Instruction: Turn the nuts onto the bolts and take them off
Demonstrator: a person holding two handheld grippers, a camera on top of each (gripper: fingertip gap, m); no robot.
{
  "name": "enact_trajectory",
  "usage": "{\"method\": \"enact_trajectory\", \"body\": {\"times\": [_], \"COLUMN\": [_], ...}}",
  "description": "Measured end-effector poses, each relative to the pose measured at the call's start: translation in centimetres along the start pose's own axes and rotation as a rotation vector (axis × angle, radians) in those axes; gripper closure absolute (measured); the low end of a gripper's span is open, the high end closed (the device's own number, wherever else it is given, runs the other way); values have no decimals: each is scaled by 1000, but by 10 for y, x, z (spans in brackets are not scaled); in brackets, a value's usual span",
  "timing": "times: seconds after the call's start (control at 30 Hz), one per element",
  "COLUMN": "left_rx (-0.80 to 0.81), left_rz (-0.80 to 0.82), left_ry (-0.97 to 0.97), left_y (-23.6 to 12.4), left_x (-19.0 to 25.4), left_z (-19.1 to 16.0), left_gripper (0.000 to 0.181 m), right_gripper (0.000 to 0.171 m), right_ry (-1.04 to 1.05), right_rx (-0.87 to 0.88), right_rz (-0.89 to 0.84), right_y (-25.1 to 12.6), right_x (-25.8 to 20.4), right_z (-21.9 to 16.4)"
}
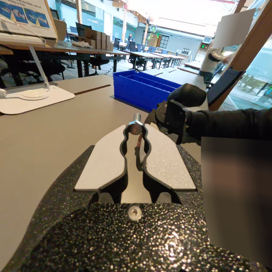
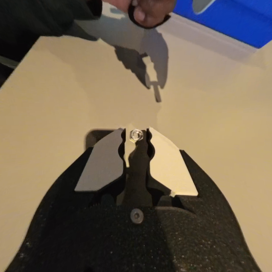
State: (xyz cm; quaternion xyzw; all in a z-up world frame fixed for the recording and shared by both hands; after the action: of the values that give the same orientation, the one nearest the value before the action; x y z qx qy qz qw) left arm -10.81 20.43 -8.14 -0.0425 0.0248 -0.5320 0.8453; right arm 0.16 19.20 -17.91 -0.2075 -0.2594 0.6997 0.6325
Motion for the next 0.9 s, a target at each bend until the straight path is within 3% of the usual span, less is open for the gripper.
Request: {"method": "enact_trajectory", "body": {"times": [0.37, 0.43, 0.63, 0.8, 0.9], "left_rx": [19, 41, 182, 118, 127], "left_rz": [-13, -12, -56, -9, -17], "left_ry": [-10, -28, -83, -52, -66], "left_y": [5, 6, 18, 22, 21], "left_x": [3, 4, 18, 17, 16], "left_z": [-10, -9, 4, -3, -3], "left_gripper": [164, 164, 164, 164, 164], "right_gripper": [158, 171, 171, 171, 171], "right_ry": [49, 41, 192, 220, 284], "right_rx": [-102, -38, 349, 341, 448], "right_rz": [-48, -98, -135, -259, -338], "right_y": [10, 3, -58, -77, -106], "right_x": [7, 8, 25, 41, 49], "right_z": [-5, -2, 16, -3, 2]}}
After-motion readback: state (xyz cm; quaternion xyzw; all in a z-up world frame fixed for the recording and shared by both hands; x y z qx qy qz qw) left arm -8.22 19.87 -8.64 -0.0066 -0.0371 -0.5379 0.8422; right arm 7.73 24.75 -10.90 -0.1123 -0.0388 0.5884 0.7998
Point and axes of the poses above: each gripper's, where its closed fingertips meet, y out along the fingers, z out of its top, x = y × z across the jaws, the point moved 4 cm from there along -y, back along the fingers, and after that the axes turned 11 degrees about y, right-handed, at the moved point
